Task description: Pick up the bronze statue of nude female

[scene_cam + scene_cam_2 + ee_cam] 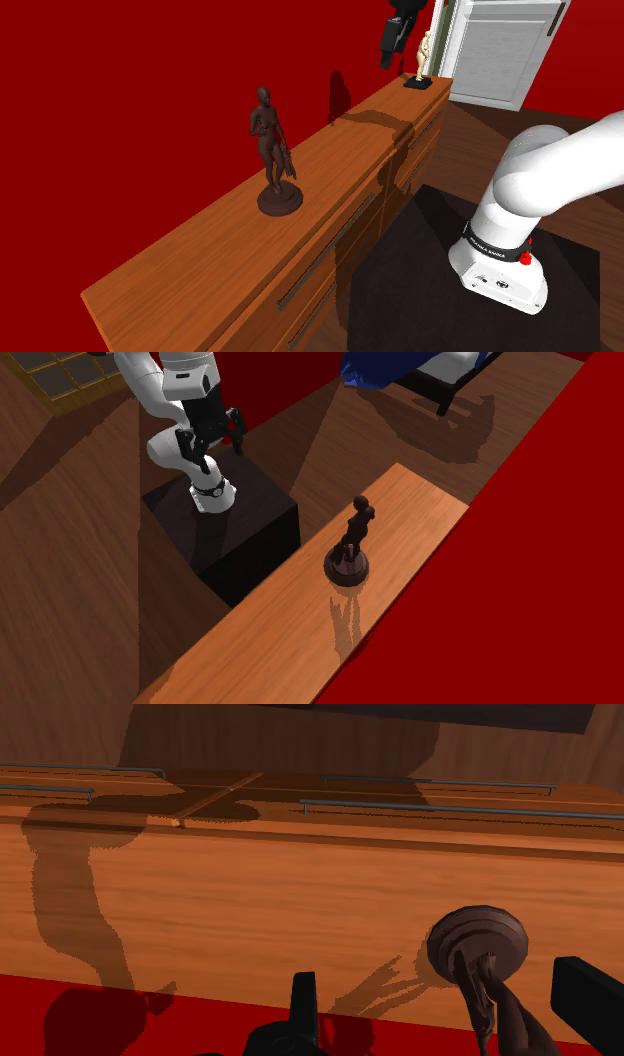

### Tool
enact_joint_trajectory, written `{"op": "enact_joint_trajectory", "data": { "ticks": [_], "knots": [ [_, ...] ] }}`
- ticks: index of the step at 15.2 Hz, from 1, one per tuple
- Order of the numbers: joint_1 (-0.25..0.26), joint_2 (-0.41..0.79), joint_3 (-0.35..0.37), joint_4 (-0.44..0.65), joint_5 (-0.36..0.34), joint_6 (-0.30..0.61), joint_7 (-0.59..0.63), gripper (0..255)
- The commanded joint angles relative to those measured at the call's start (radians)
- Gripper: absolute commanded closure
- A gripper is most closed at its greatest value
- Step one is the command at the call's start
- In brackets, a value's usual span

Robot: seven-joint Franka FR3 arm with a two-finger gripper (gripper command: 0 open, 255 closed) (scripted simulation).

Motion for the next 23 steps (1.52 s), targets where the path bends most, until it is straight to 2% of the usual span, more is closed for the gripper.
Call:
{"op": "enact_joint_trajectory", "data": {
  "ticks": [1,8,14,19,23],
  "knots": [
    [0.000,0.000,0.000,0.000,0.000,0.000,0.000,0],
    [0.069,0.103,-0.081,-0.135,0.041,0.288,-0.137,0],
    [0.147,0.253,-0.152,-0.189,0.104,0.526,-0.280,0],
    [0.234,0.411,-0.216,-0.188,0.199,0.702,-0.434,0],
    [0.321,0.551,-0.272,-0.157,0.323,0.816,-0.594,0]
  ]
}}
